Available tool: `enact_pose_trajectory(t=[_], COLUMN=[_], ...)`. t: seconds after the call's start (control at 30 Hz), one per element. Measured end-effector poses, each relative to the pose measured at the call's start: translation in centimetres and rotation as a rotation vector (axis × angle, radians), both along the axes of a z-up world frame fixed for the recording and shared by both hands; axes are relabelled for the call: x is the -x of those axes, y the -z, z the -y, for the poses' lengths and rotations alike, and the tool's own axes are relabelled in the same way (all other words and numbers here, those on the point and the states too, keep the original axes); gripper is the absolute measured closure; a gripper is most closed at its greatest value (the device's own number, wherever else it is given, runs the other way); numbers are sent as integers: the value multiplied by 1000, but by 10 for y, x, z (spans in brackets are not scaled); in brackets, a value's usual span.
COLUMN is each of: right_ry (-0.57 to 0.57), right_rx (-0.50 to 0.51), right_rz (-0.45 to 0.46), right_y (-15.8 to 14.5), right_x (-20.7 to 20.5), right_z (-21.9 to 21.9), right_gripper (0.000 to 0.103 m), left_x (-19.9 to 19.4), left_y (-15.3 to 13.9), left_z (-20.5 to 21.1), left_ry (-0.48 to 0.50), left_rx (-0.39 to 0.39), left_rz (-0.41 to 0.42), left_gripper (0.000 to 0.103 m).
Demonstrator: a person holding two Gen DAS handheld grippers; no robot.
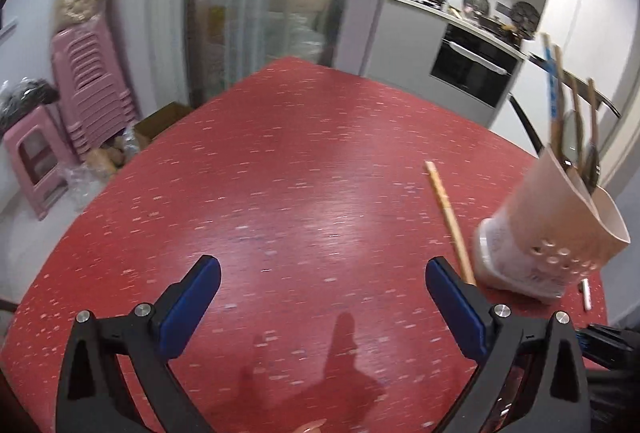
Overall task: Organize utensils
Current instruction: 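Open both tools and move them back over the table, then grasp the yellow-patterned chopstick with the right tool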
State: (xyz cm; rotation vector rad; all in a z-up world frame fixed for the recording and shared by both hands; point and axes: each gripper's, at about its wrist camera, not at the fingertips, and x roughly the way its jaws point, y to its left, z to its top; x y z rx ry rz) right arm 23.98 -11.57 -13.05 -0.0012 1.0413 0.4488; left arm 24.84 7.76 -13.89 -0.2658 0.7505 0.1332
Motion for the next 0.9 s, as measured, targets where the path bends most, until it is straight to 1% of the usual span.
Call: enact_pose_trajectory(t=[0.03, 0.1, 0.17, 0.2, 0.23, 0.27, 0.3, 0.33, 0.4, 0.53, 0.63, 0.7, 0.8, 0.9], right_ry=[5, 21, 39, 48, 62, 70, 73, 72, 55, -12, -62, -74, -47, 8], right_rx=[22, 82, 114, 123, 130, 140, 142, 143, 147, 108, 96, 77, 105, 90], right_rz=[-2, 2, 0, -4, 3, 9, 8, 10, 11, -4, 9, 37, 61, 23], right_y=[5, 16, 23, 25, 26, 25, 26, 26, 28, 26, 21, 15, 7, 9], right_x=[-3, -10, -16, -18, -19, -21, -21, -18, -13, 7, 27, 32, 27, 13], right_z=[-6, -18, -28, -30, -31, -31, -33, -35, -41, -56, -63, -64, -58, -49], right_gripper=[73, 77, 81, 85, 88, 95, 100, 102, 103, 103, 103, 103, 101, 99], left_x=[4, 12, 18, 20, 23, 25, 26, 28, 31, 33, 36, 38, 42, 47], left_y=[2, 5, 9, 11, 13, 15, 17, 18, 20, 20, 20, 20, 17, 13], left_z=[-6, -19, -29, -33, -38, -41, -44, -44, -45, -40, -34, -33, -35, -37], left_ry=[-10, -31, -39, -42, -43, -38, -32, -30, -17, 11, 29, 32, 30, 32], left_rx=[-6, -21, -20, -15, -7, -1, 3, 2, -6, -20, -30, -31, -13, 3], left_rz=[0, -6, -16, -19, -22, -24, -26, -28, -29, -24, -25, -24, -18, 3], left_gripper=[0, 0, 0, 0, 0, 0, 0, 0, 0, 0, 0, 0, 0, 0])
